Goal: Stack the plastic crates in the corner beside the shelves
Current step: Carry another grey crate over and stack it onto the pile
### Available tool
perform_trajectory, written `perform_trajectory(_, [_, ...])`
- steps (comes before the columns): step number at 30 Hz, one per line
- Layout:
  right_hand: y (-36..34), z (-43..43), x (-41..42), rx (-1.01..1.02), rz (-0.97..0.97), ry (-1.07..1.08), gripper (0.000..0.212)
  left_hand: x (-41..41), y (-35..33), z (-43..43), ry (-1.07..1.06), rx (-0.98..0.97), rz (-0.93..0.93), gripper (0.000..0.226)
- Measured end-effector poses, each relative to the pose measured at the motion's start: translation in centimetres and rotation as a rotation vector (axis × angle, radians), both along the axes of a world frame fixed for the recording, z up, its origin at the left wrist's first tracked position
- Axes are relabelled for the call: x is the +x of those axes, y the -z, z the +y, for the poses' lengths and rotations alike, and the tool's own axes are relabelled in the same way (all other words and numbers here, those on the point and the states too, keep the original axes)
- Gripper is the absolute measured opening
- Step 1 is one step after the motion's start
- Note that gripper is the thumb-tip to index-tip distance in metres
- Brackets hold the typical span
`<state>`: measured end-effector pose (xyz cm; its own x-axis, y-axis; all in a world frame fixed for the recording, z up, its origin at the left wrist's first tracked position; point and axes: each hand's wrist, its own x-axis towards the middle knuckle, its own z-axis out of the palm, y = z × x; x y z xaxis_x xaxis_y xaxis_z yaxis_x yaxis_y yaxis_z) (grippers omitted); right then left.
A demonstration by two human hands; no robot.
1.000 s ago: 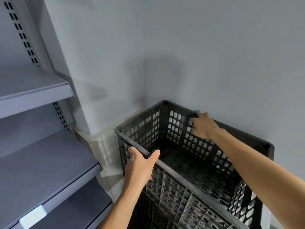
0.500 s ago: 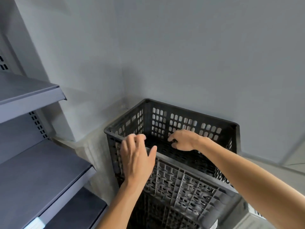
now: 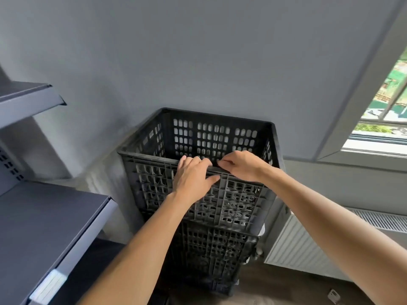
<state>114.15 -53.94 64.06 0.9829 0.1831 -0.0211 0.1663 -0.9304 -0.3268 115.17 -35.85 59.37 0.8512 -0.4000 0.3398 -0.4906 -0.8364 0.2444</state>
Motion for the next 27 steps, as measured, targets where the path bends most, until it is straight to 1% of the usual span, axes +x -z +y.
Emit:
perform_trajectory(2, [0.2,-0.3,-1.5,0.013,0.003,0.045,0.046,0.0,0.2,-0.6,-0.004,0.012,-0.015,0.041])
perform_trajectory(3, [0.4,-0.5,-2.3,0.003,0.008,0.053,0.045,0.1,0.2,-0.9,-0.008,0.014,-0.021,0.038])
perform_trajectory(7, [1.3,-2.7,-5.0,-0.100,-0.009,0.084,0.032,0.1,0.4,-2.4,-0.032,0.027,-0.014,0.033])
perform_trajectory(11, [2.6,-5.1,-6.0,-0.234,-0.115,0.142,0.019,0.3,1.0,-3.0,-0.031,-0.016,-0.036,0.025])
perform_trajectory(14, [2.8,-5.4,-5.6,-0.256,-0.178,0.143,0.016,0.7,1.1,-3.0,-0.020,-0.071,-0.036,0.024])
perform_trajectory(18, [2.7,-6.1,-5.2,-0.313,-0.250,0.118,0.023,0.7,1.2,-3.4,-0.006,-0.114,-0.031,0.025])
perform_trajectory(22, [3.5,-7.1,-5.4,-0.328,-0.275,0.138,0.021,0.3,1.8,-4.1,0.010,-0.123,-0.068,0.028])
perform_trajectory(27, [3.5,-7.9,-5.2,-0.316,-0.251,0.142,0.019,0.2,1.7,-4.7,0.009,-0.150,-0.069,0.028])
